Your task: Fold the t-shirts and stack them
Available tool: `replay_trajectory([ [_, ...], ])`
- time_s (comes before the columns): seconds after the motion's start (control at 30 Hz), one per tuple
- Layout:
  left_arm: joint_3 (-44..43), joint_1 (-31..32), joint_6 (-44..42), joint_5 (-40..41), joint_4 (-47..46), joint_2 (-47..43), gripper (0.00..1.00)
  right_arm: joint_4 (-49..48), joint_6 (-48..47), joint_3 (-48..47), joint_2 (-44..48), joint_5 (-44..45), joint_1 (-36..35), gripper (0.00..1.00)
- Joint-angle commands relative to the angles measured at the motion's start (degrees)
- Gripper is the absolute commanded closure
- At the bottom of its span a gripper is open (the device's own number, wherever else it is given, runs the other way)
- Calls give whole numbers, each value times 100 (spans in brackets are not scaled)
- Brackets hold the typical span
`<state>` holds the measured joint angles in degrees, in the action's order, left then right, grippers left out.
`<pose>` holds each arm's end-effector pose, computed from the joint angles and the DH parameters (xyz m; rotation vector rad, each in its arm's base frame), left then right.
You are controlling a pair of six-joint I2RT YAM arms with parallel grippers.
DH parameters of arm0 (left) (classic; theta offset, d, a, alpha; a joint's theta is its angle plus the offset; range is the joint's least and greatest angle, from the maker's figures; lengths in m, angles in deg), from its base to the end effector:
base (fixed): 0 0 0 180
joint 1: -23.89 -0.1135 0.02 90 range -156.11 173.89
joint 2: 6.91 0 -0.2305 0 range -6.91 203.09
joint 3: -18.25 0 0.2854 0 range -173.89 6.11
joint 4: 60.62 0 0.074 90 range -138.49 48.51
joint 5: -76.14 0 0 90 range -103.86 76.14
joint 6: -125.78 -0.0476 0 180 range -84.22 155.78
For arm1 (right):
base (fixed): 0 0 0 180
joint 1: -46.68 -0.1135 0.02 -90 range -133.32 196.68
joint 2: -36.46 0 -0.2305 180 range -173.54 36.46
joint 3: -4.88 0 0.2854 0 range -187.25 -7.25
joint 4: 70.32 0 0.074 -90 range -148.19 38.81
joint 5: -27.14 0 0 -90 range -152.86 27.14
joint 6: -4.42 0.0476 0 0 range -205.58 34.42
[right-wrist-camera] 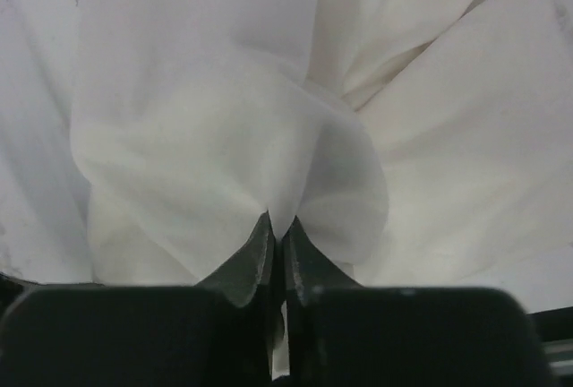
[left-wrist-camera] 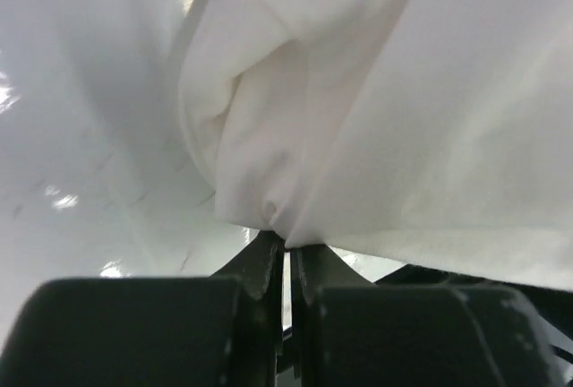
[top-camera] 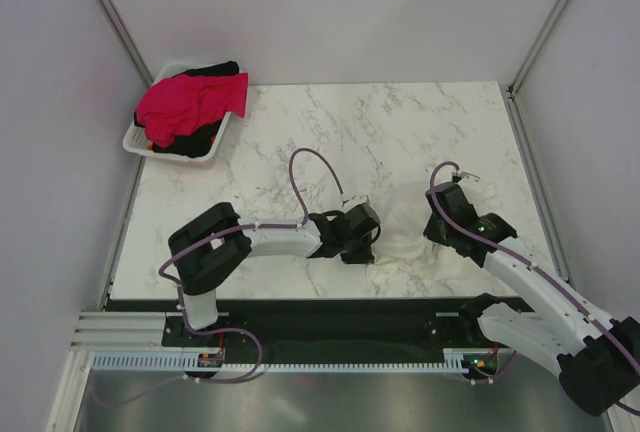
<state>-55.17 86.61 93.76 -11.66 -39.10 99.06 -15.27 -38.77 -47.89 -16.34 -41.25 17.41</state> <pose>0.1828 -0.3505 0.0831 0.0950 2.7030 -0.7364 0.2125 0.0990 0.2000 0.5160 2.3854 0.1060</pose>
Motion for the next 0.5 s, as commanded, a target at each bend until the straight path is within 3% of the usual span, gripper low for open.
replay_trajectory([
  [0.0, 98, -5, -111, 676, 975, -716, 98, -793, -277, 65, -230, -621, 45, 98],
  [0.1, 20, -58, -348, 1368, 1790, -1569, 98, -855, -435, -197, -258, -789, 54, 100],
  [0.23, -673, -76, -1197, 2466, 3126, -3025, 98, -295, -830, -1502, -354, -719, 45, 100],
  [0.43, -3027, -67, -2675, 3295, 4596, -3829, 98, 759, -1428, -3989, -688, -887, 45, 100],
  [0.47, -3727, -67, -2791, 3374, 4990, -3838, 98, 901, -1481, -4291, -784, -860, 54, 100],
])
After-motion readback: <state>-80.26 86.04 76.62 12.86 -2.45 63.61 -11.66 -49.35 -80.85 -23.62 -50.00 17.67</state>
